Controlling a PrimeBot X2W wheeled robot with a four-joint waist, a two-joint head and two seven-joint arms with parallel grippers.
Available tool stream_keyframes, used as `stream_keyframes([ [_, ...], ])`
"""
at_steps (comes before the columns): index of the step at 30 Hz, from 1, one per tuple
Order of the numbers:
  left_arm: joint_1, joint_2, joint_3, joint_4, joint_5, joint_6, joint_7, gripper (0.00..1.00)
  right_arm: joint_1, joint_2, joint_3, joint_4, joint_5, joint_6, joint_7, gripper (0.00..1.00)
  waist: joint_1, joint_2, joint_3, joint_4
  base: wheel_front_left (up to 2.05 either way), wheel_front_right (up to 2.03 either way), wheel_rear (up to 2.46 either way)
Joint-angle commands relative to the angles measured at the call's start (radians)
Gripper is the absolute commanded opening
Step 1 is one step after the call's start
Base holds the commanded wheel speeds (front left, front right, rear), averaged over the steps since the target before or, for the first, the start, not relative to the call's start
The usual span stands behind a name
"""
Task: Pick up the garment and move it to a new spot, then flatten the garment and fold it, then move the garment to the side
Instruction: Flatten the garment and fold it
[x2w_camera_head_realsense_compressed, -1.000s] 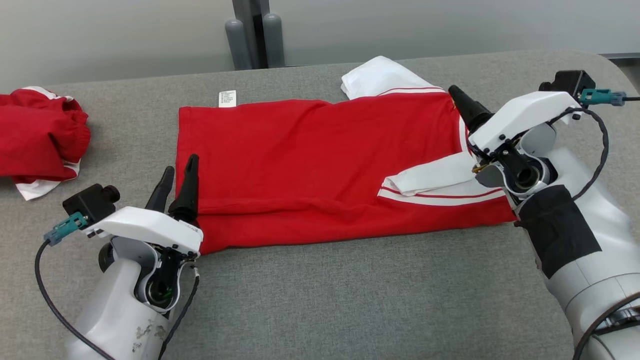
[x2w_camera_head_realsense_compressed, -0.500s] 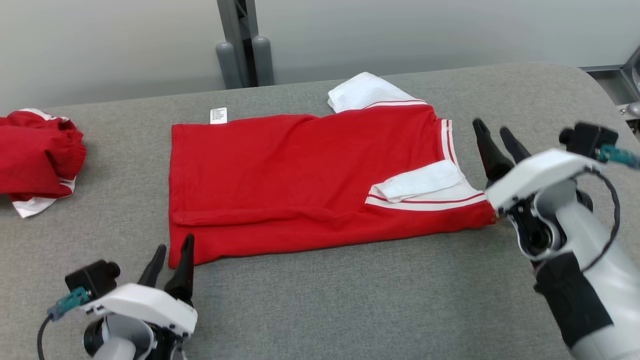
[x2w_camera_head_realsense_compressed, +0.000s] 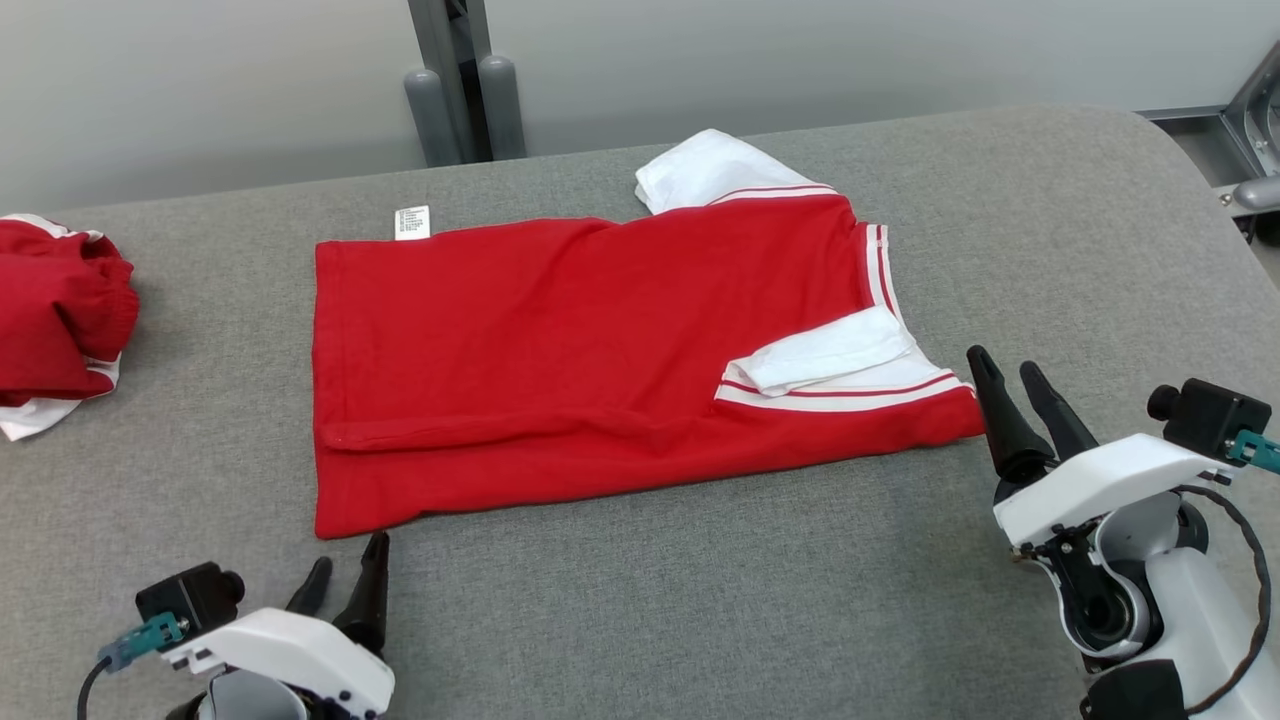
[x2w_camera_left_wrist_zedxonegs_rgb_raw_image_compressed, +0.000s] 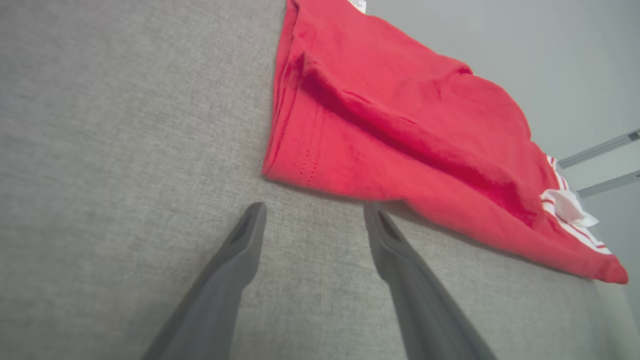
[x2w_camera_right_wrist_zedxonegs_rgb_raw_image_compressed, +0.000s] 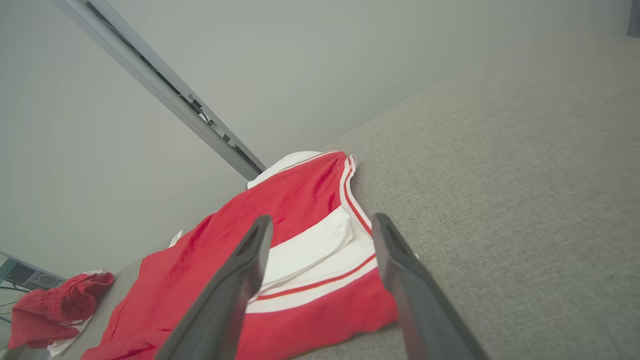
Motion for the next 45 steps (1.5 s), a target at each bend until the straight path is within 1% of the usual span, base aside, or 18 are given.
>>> stream_keyframes([
  [1, -0.028, 0.007, 0.002, 0.008, 0.001, 0.004, 0.007, 1.00, 0.027, 0.008, -0.027, -0.044, -0.033, 0.000, 0.028, 1.00, 0.0000, 0.0000, 0.004, -0.004, 0.00, 0.00, 0.00],
  [5, -0.067, 0.015, 0.003, 0.050, 0.002, 0.008, 0.027, 1.00, 0.066, 0.025, -0.072, -0.130, -0.083, 0.000, 0.090, 1.00, 0.0000, 0.0000, 0.011, -0.011, 0.00, 0.00, 0.00],
  [6, -0.079, 0.014, 0.003, 0.062, 0.000, 0.005, 0.032, 0.95, 0.073, 0.028, -0.080, -0.150, -0.090, 0.000, 0.103, 1.00, 0.0000, 0.0000, 0.012, -0.013, 0.00, 0.00, 0.00],
  [8, -0.117, 0.013, 0.001, 0.105, -0.001, 0.002, 0.043, 0.65, 0.092, 0.031, -0.098, -0.201, -0.104, 0.000, 0.139, 1.00, 0.0000, 0.0000, 0.018, -0.019, 0.00, 0.00, 0.00],
  [9, -0.129, 0.011, 0.000, 0.120, -0.002, 0.000, 0.049, 0.57, 0.099, 0.032, -0.097, -0.213, -0.097, 0.000, 0.147, 1.00, 0.0000, 0.0000, 0.020, -0.020, 0.00, 0.00, 0.00],
  [10, -0.141, 0.012, -0.002, 0.134, 0.000, -0.002, 0.050, 0.49, 0.105, 0.032, -0.096, -0.222, -0.091, 0.000, 0.154, 1.00, 0.0000, 0.0000, 0.022, -0.021, 0.00, 0.00, 0.00],
  [12, -0.163, 0.009, -0.003, 0.164, 0.000, -0.008, 0.050, 0.44, 0.114, 0.031, -0.095, -0.234, -0.086, 0.000, 0.163, 1.00, 0.0000, 0.0000, 0.025, -0.024, 0.00, 0.00, 0.00],
  [13, -0.173, 0.008, -0.003, 0.178, 0.001, -0.012, 0.048, 0.35, 0.119, 0.031, -0.095, -0.234, -0.085, 0.000, 0.171, 1.00, 0.0000, 0.0000, 0.026, -0.025, 0.00, 0.00, 0.00],
  [14, -0.173, 0.008, -0.003, 0.178, 0.001, -0.012, 0.048, 0.35, 0.119, 0.031, -0.095, -0.234, -0.085, 0.000, 0.171, 1.00, 0.0000, 0.0000, 0.026, -0.025, 0.00, 0.00, 0.00],
  [15, -0.183, 0.006, -0.002, 0.192, 0.003, -0.016, 0.042, 0.21, 0.123, 0.032, -0.095, -0.232, -0.087, 0.000, 0.178, 1.00, 0.0000, 0.0000, 0.026, -0.026, 0.00, 0.00, 0.00],
  [16, -0.192, 0.006, -0.003, 0.205, 0.010, -0.018, 0.034, 0.00, 0.126, 0.031, -0.098, -0.228, -0.093, 0.000, 0.184, 1.00, 0.0000, 0.0000, 0.026, -0.026, 0.00, 0.00, 0.00],
  [25, -0.234, 0.030, -0.078, 0.222, 0.102, -0.040, 0.002, 0.00, 0.103, 0.032, -0.126, -0.144, -0.224, 0.000, 0.237, 1.00, 0.0000, 0.0000, 0.022, -0.011, 0.00, 0.00, 0.00],
  [36, -0.223, 0.019, -0.108, 0.166, 0.118, -0.030, 0.012, 0.00, -0.045, 0.031, -0.166, 0.144, -0.308, 0.000, 0.218, 0.98, 0.0000, 0.0000, 0.025, 0.037, 0.00, 0.00, 0.00],
  [38, -0.224, 0.021, -0.112, 0.158, 0.120, -0.027, 0.012, 0.00, -0.081, 0.031, -0.163, 0.199, -0.303, 0.000, 0.206, 0.88, 0.0000, 0.0000, 0.028, 0.045, 0.00, 0.00, 0.00],
  [39, -0.225, 0.023, -0.114, 0.153, 0.125, -0.027, 0.011, 0.00, -0.097, 0.031, -0.160, 0.225, -0.302, 0.000, 0.200, 0.76, 0.0000, 0.0000, 0.029, 0.049, 0.00, 0.00, 0.00],
  [40, -0.226, 0.025, -0.117, 0.150, 0.128, -0.026, 0.010, 0.00, -0.112, 0.031, -0.156, 0.252, -0.302, 0.000, 0.194, 0.71, 0.0000, 0.0000, 0.030, 0.052, 0.00, 0.00, 0.00],
  [41, -0.227, 0.027, -0.118, 0.146, 0.129, -0.025, 0.010, 0.00, -0.126, 0.031, -0.153, 0.275, -0.301, 0.000, 0.188, 0.49, 0.0000, 0.0000, 0.030, 0.055, 0.00, 0.00, 0.00],
  [45, -0.229, 0.036, -0.129, 0.131, 0.147, -0.018, 0.006, 0.00, -0.173, 0.031, -0.141, 0.345, -0.320, 0.000, 0.151, 0.27, 0.0000, 0.0000, 0.029, 0.063, 0.00, 0.00, 0.00],
])
